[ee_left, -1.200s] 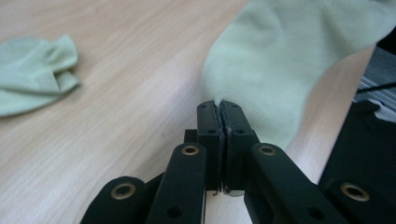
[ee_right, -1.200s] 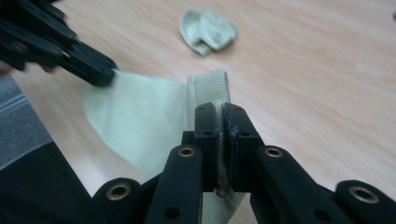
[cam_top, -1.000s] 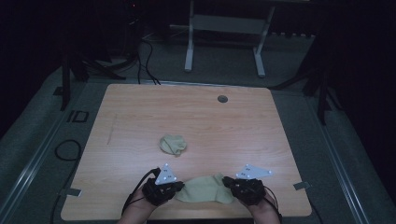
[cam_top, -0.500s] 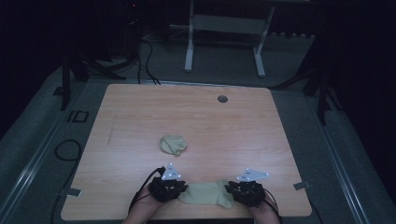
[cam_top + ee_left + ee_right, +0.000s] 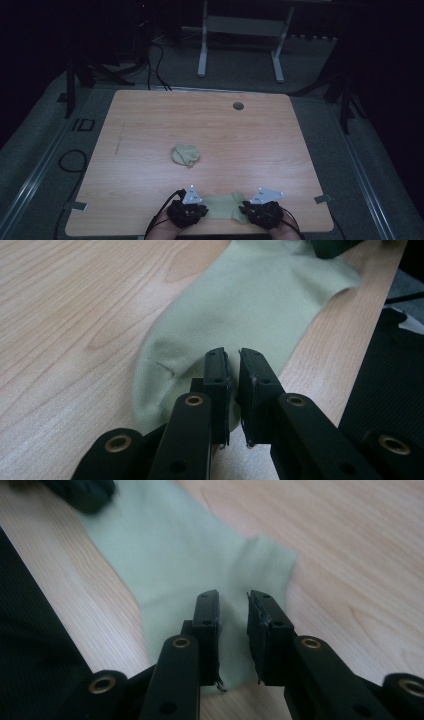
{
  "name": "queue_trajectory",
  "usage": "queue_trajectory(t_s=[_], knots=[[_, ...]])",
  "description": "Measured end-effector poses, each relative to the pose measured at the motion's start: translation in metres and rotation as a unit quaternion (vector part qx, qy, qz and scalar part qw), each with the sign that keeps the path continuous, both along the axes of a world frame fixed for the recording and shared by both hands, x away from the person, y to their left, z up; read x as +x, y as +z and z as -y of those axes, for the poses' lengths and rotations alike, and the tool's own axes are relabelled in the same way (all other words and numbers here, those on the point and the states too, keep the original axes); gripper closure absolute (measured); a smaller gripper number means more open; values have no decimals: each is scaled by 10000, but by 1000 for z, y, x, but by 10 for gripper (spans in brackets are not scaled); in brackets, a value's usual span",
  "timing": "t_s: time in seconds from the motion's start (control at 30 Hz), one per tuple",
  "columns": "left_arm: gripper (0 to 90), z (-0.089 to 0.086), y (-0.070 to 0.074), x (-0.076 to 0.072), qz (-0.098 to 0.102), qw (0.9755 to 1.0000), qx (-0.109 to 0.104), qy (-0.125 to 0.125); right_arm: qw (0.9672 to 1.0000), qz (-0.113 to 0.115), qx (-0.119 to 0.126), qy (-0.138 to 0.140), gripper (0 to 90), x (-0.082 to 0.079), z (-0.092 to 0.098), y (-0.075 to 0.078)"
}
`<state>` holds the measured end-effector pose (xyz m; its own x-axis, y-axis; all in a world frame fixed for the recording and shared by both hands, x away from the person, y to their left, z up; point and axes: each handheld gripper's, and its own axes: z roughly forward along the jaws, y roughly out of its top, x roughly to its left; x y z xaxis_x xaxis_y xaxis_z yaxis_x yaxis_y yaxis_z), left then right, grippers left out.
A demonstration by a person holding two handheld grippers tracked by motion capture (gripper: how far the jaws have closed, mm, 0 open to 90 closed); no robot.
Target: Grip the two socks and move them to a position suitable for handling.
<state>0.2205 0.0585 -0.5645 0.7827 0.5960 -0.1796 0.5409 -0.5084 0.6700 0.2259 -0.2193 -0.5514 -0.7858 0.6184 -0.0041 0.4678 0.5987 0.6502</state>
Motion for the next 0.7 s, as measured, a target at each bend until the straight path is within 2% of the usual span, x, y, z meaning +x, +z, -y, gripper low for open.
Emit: queue_trajectory(t_s=[0.1, 0.17, 0.33, 0.53, 0.7], knots=[[823, -3, 0, 0, 125, 9999, 104, 38, 9999, -6, -80, 83, 746, 0, 5, -3], [837, -6, 0, 0, 134, 9998, 73, 94, 9999, 9, -86, 136, 746, 0, 7, -4], [838, -12, -1, 1, 92, 9998, 23, 181, 9998, -34, -52, 183, 746, 8, 10, -3], [838, -13, -1, 0, 95, 9998, 11, 169, 9997, -13, -117, 219, 746, 13, 7, -3], [838, -15, -3, 1, 41, 9997, -120, 224, 9998, -76, 2, 190, 736, 13, 9, -4]])
